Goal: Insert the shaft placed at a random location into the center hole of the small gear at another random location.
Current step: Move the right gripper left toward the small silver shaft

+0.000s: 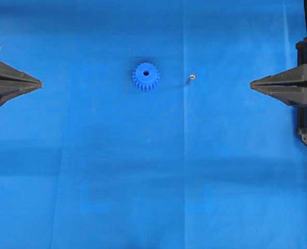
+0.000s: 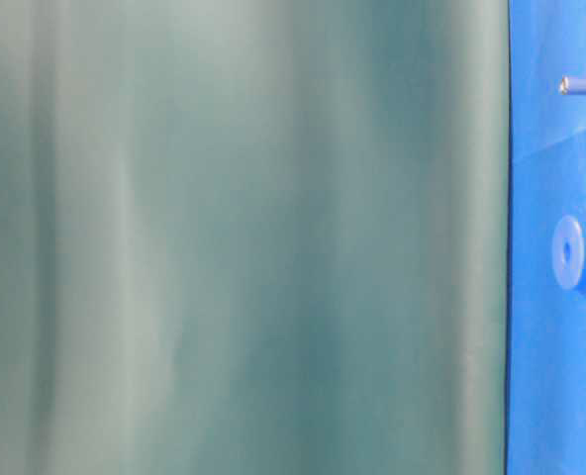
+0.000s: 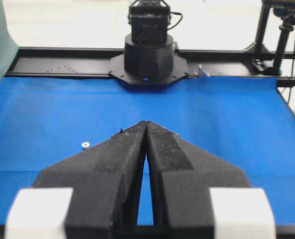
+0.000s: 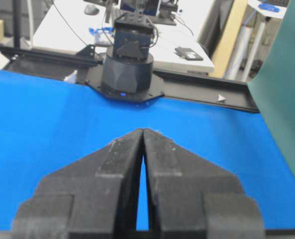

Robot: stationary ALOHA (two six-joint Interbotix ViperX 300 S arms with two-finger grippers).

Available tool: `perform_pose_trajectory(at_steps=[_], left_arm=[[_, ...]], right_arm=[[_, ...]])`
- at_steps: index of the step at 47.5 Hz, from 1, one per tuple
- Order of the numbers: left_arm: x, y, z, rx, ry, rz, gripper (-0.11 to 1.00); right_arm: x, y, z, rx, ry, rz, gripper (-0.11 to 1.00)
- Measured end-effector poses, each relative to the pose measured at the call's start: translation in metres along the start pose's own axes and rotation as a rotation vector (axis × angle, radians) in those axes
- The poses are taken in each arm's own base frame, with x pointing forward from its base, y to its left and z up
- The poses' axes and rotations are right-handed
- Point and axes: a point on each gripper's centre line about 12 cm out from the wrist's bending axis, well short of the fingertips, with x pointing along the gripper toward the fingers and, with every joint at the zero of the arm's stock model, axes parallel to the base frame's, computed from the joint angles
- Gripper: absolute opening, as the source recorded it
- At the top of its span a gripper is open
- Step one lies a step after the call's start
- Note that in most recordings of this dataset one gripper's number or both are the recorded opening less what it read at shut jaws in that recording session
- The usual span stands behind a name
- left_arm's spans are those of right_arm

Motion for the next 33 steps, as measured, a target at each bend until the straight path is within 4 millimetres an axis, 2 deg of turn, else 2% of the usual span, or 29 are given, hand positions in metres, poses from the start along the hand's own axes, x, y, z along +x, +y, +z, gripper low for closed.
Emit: perform_pose_trajectory(at_steps=[5,13,24,29,33], left_arm=[[-0.001,0.0,0.002,-0.005,-0.008,0.0,0.0],[-0.002,0.0,0.002,-0.005,-0.009,0.0,0.0],[-0.002,0.0,0.002,-0.005,-0.009,0.0,0.0],[-0.002,0.0,0.002,-0.003,-0.011,0.0,0.0],[-0.002,0.0,0.002,-0.005,-0.011,0.0,0.0]], right_arm=[[0.001,0.0,0.0,-0.012,0.008,0.0,-0.05],[0.004,-0.002,-0.003,-0.005,0.04,-0.007,-0.06],[0.014,-0.015,-0.018,0.003,0.099,-0.072,-0.05],[0.019,-0.024,-0.03,0.017,0.137,-0.111,0.01],[0.025,-0.031,-0.042,0.032,0.175,-0.144,0.16]])
